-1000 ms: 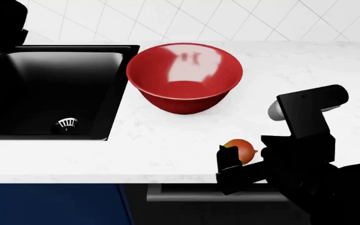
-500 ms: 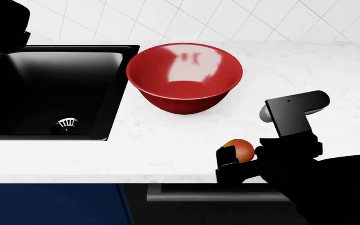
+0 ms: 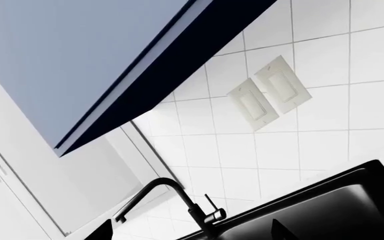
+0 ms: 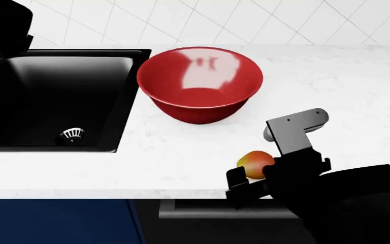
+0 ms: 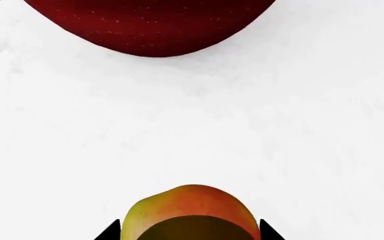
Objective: There is a mixed pile of frozen fruits and vegetables on the counter. Locate all the frozen vegetables and place the items in a bowl on the counter. Take all the frozen fruits and defrost them in a running sink.
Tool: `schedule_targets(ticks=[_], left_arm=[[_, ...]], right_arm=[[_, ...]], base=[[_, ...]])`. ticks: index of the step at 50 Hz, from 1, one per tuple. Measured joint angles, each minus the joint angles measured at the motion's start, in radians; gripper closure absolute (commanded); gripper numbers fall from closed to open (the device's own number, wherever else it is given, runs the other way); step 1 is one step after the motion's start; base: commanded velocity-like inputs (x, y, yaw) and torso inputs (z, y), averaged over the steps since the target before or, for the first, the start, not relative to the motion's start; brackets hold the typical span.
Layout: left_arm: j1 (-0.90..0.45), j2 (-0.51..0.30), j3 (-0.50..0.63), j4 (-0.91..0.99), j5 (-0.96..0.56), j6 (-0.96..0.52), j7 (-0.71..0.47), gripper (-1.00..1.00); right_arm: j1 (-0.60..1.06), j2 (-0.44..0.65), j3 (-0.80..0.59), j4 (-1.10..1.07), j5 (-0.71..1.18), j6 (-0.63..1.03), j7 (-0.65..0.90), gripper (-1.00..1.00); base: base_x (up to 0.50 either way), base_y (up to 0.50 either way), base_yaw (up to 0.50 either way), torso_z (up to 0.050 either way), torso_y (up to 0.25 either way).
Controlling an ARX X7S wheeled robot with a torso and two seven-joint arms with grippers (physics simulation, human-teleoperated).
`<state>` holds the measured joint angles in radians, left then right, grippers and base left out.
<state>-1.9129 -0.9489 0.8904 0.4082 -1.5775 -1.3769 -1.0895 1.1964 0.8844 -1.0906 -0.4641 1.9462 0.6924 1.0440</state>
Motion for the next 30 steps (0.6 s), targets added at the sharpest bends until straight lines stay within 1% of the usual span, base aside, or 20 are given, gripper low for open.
schedule_targets(ticks=[1, 2, 19, 30], left_arm=[[0.0, 0.0, 0.0, 0.0, 0.0, 0.0, 0.0, -1.0], [-0.001, 0.0, 0.001, 0.0, 0.0, 0.001, 0.0, -1.0], [-0.009, -0.005, 0.006, 0.0, -0.004, 0.003, -0.001, -1.0], [-0.013, -0.012, 0.008, 0.002, -0.01, 0.005, -0.005, -1.0]], right_arm=[[0.001, -0.002, -0.001, 0.002, -0.003, 0.002, -0.002, -1.0], [0.003, -0.004, -0.002, 0.004, -0.007, 0.005, -0.004, 1.0], [0.039, -0.018, -0.025, 0.001, -0.046, 0.051, 0.003, 1.0], [0.134, 0.017, 0.055, -0.103, -0.013, 0.025, 0.021, 1.0]], base=[[0.0, 0.0, 0.0, 0.0, 0.0], [0.0, 0.0, 0.0, 0.0, 0.0], [0.0, 0.0, 0.0, 0.0, 0.0], [0.0, 0.0, 0.0, 0.0, 0.0]])
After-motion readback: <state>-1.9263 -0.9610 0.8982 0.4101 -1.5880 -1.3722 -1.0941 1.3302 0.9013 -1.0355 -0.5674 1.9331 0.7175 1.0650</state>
